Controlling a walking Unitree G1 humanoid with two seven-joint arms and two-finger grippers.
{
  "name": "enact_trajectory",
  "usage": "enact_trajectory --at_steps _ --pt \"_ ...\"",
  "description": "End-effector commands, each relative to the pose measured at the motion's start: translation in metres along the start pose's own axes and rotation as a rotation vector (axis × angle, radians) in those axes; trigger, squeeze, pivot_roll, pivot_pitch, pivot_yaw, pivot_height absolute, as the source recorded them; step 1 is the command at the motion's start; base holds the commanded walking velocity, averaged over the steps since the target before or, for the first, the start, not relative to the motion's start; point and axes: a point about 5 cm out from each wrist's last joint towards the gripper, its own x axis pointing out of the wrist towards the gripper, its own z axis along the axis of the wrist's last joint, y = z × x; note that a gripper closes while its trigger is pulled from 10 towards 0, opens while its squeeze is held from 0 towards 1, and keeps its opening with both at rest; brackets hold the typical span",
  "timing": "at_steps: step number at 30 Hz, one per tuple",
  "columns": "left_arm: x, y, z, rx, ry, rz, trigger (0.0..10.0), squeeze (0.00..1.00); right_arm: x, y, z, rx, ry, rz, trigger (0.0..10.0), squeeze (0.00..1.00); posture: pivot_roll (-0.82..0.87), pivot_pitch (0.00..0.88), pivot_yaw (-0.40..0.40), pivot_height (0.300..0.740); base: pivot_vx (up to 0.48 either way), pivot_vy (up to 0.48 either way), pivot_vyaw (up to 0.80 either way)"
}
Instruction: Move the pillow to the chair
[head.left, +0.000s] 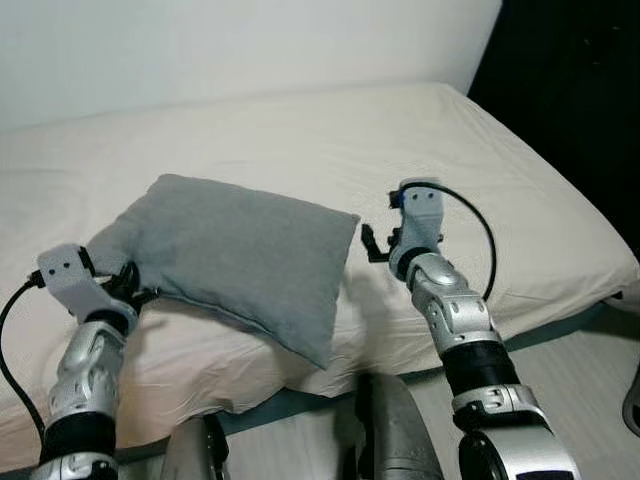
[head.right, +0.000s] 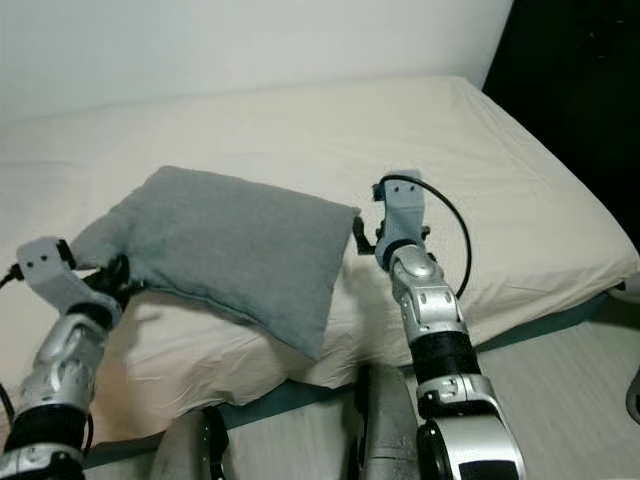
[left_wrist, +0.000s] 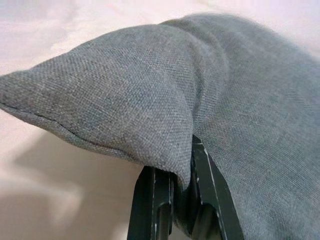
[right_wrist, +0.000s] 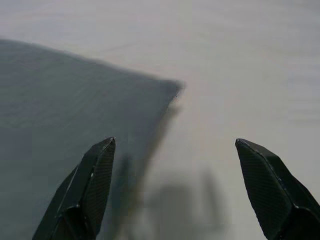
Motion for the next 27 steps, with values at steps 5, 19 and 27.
enact_trajectory --at_steps 5,19,27 --pt "-0.005 -0.017 0.001 0.009 -0.018 -0.051 0.0 0.00 0.008 0.009 -0.016 0.256 0.101 0.032 10.0 0.00 -0.03 0.149 -0.034 0.562 0.000 0.000 0.00" --pt "-0.012 -0.050 -0.003 0.015 0.000 -0.136 0.0 0.00 0.013 0.023 -0.045 0.629 0.234 0.115 10.0 0.00 -0.03 0.152 -0.034 0.562 0.000 0.000 0.00" --pt "-0.012 -0.059 -0.004 0.011 0.012 -0.154 0.0 0.00 0.012 0.032 -0.057 0.778 0.254 0.227 10.0 0.00 -0.03 0.156 -0.033 0.562 0.000 0.000 0.00"
